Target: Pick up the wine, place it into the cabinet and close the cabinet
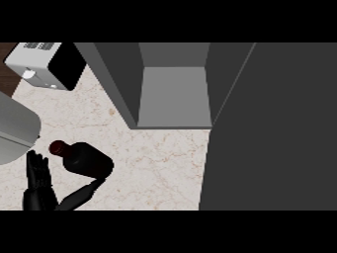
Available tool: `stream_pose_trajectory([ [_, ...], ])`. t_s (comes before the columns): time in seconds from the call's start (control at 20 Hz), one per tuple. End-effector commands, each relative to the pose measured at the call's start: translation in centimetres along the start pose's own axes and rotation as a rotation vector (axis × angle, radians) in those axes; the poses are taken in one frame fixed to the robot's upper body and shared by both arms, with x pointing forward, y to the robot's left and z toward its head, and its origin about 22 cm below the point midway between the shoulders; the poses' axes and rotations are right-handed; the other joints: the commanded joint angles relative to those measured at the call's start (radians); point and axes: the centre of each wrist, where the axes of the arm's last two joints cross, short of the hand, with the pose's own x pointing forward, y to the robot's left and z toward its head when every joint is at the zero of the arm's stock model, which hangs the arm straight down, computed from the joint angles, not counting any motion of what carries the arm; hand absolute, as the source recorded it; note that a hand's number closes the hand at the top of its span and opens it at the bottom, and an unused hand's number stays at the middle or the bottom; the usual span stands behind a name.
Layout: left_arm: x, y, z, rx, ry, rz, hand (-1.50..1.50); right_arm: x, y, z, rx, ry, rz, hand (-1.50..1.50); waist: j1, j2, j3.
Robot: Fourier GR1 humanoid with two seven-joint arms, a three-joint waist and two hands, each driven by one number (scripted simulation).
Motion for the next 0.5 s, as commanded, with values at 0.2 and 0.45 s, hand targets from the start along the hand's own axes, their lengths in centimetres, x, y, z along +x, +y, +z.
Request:
stream_pose_trajectory([
  [0.2,-0.8,-2.0,-0.4,-0.016,0.017,0.014,-1.5,1.9,0.9,0.0,-0.008,-0.027,-0.004,-1.5,0.003,0.0,0.001],
  [0.45,-4.6,-1.8,-2.6,-0.025,0.06,0.03,-1.5,2.0,0.6,1.2,0.004,-0.041,-0.003,-1.5,-0.002,0.001,0.0],
])
